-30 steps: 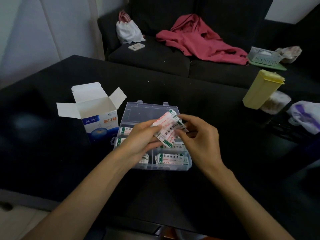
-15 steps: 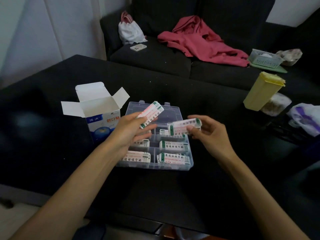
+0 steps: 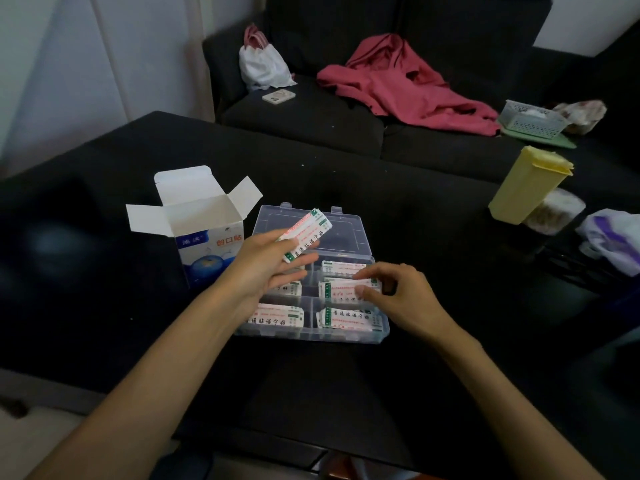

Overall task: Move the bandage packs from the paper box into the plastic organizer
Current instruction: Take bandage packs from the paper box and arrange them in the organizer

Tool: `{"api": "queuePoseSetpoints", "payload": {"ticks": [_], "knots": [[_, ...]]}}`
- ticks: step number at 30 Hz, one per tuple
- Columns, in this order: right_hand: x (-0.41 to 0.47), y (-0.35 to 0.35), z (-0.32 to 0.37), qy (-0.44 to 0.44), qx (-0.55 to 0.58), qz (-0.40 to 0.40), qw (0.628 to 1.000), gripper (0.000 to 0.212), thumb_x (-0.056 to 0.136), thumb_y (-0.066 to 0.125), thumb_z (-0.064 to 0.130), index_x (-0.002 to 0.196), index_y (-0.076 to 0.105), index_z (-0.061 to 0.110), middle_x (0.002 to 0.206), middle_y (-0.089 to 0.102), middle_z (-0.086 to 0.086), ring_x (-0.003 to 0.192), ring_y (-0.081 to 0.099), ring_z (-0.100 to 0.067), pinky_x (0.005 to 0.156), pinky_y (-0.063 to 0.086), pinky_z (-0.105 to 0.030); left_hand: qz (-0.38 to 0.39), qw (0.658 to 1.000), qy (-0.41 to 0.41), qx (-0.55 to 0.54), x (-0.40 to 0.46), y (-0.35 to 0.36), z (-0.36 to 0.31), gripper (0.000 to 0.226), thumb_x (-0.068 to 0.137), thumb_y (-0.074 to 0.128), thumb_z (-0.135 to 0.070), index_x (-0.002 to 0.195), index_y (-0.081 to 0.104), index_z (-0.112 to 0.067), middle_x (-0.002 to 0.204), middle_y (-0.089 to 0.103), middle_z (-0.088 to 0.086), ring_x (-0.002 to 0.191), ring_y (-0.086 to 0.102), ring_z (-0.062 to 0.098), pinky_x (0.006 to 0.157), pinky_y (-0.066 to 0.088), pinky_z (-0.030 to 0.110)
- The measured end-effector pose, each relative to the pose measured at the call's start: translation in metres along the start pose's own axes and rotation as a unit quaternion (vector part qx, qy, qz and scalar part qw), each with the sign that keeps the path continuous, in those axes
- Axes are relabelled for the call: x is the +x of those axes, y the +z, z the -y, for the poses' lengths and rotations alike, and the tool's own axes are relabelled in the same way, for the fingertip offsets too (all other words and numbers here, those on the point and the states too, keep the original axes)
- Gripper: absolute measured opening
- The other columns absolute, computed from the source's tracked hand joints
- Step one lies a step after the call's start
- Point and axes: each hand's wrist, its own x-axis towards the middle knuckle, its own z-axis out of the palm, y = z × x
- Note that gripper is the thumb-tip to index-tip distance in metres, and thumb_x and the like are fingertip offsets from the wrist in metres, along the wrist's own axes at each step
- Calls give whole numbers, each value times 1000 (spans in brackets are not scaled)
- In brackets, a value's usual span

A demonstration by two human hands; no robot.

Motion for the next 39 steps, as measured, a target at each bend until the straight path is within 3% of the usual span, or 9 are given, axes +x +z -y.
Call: {"api": "queuePoseSetpoints", "payload": {"ticks": [7, 12, 14, 16, 20, 24, 29, 33, 39], "knots": [[2, -1, 0, -44, -218, -50, 974, 23, 84, 63, 47, 102, 68, 35, 100, 50, 12, 94, 39, -4, 78, 33, -23, 10, 1000, -16, -9, 1, -2, -2, 25, 98, 47, -13, 122, 56, -16, 104, 73, 4, 90, 71, 12, 77, 58, 31], [5, -2, 2, -23, -247, -46, 968, 29, 80, 67, 48, 104, 66, 33, 98, 49, 13, 93, 40, -4, 75, 33, -21, 29, 999, -13, -12, 1, -8, -5, 18, 100, 44, -15, 111, 59, -17, 99, 74, 3, 89, 71, 12, 72, 59, 28], [3, -6, 8, -15, -165, -84, 983, 30, 80, 68, 45, 106, 65, 31, 93, 53, 14, 87, 47, -4, 69, 37, -18, 42, 999, -18, 5, -1, -7, -5, 17, 99, 46, -13, 107, 59, -19, 97, 74, 3, 88, 72, 12, 72, 59, 27], [1, -14, 21, 17, 37, -128, 991, 30, 83, 65, 44, 108, 65, 27, 90, 62, 11, 80, 58, -5, 65, 44, -15, 67, 997, -27, 26, -3, -5, -5, 18, 97, 48, -10, 106, 61, -20, 97, 74, 5, 86, 72, 13, 69, 59, 26], [-1, -15, 46, 116, 324, -43, 938, 29, 84, 66, 31, 112, 57, 27, 94, 68, 5, 80, 68, -3, 64, 54, -17, 129, 987, -41, 85, -5, 2, -5, 15, 93, 55, -11, 100, 65, -20, 91, 75, 5, 83, 72, 14, 62, 58, 21], [3, -5, 58, 75, 337, -70, 936, 21, 84, 68, 12, 103, 63, 21, 91, 71, 1, 79, 69, -6, 64, 54, -15, 122, 990, -31, 69, -5, -2, -10, 16, 90, 59, -14, 104, 67, -14, 93, 74, 9, 82, 72, 17, 59, 57, 19], [17, 0, 76, 84, 357, -54, 929, 21, 83, 69, 14, 101, 60, 21, 89, 72, -1, 79, 71, -9, 70, 58, -23, 63, 988, 33, 135, -8, -22, -22, 21, 89, 60, -21, 109, 67, -22, 104, 69, 8, 91, 69, 16, 64, 58, 21], [20, 8, 87, 93, 406, -44, 908, 21, 82, 70, 15, 102, 64, 15, 89, 73, -7, 84, 71, -18, 76, 59, -28, -10, 985, 104, 134, -10, -34, -28, 17, 86, 66, -17, 102, 68, -24, 96, 72, 1, 79, 70, 7, 58, 55, 16], [28, 17, 87, 47, 320, 42, 945, 36, 85, 66, 10, 118, 58, 22, 83, 72, -5, 71, 70, -10, 67, 57, -20, -32, 941, 168, 293, -1, -50, -21, 12, 88, 64, -20, 100, 67, -22, 91, 68, -4, 79, 64, 2, 55, 51, 13]]}}
